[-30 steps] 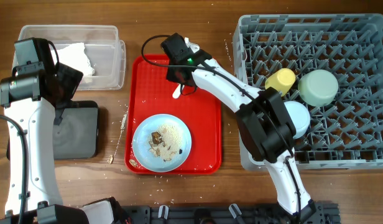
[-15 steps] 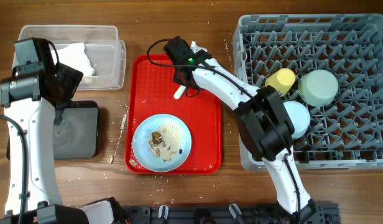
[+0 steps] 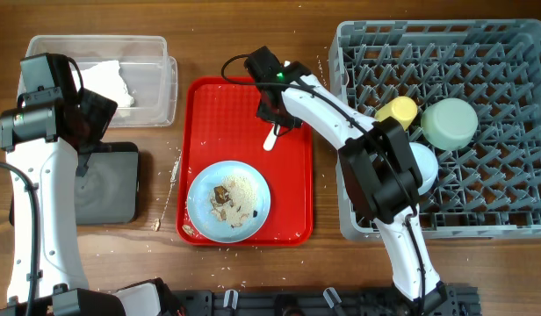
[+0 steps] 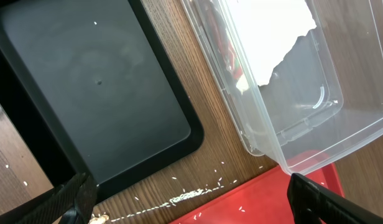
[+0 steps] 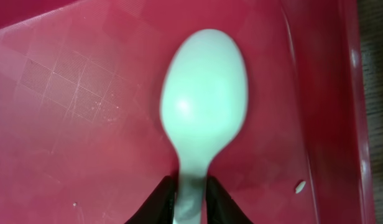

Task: Sort waste into correct bins and load items into the dishwasher rack
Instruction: 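Carry the spoon with the right gripper into the rack and release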

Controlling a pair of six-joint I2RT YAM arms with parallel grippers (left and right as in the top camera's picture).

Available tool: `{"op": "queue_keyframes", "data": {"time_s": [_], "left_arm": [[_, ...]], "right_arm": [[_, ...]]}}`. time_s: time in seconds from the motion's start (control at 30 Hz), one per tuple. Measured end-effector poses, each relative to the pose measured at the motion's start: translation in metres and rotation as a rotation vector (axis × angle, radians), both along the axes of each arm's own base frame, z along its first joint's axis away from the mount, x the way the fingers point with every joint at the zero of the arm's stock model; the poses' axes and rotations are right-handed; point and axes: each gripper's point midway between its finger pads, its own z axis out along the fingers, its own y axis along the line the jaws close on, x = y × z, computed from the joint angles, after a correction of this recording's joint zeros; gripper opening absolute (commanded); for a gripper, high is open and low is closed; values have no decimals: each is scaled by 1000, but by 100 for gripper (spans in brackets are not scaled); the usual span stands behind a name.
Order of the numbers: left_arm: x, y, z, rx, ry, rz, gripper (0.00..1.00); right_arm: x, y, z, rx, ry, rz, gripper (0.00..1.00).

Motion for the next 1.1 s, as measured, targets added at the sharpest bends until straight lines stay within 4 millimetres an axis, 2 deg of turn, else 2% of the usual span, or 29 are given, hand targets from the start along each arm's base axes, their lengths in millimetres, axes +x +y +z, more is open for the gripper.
{"op": "queue_keyframes", "data": {"time_s": [0.1,0.3,0.4,0.43,0.5,0.57,0.6,0.63,0.7,0.73,0.8,0.87,0.97,1.03,1.1], "left_arm": [[0,0,0,0,0,0,100],[0,0,0,0,0,0,100],[0,0,0,0,0,0,100],[0,0,0,0,0,0,100],[0,0,0,0,0,0,100],[0,0,0,0,0,0,100],[0,0,0,0,0,0,100],[0,0,0,0,0,0,100],[0,0,0,0,0,0,100],[0,0,0,0,0,0,100],[0,0,0,0,0,0,100],[0,0,0,0,0,0,100],[0,0,0,0,0,0,100],[0,0,0,0,0,0,100],[0,0,0,0,0,0,100]], "right_arm": [[0,0,0,3,0,-3,4],[4,0,2,23,-1,23,4],[11,-12,7,28,-5,65,4],[17,-18,14,32,-21,77,4],[32,-31,41,49,-86,108,4],[56,-55,101,71,-226,138,4],[61,-65,122,69,-272,154,4],[66,-82,154,62,-340,175,4],[70,-110,196,36,-427,199,4],[71,-125,213,16,-462,210,4],[70,-149,226,-28,-479,237,4],[69,-163,218,-61,-444,271,4],[66,-169,194,-65,-393,312,5],[63,-169,179,-61,-361,328,9],[55,-168,154,-53,-313,343,16]]}}
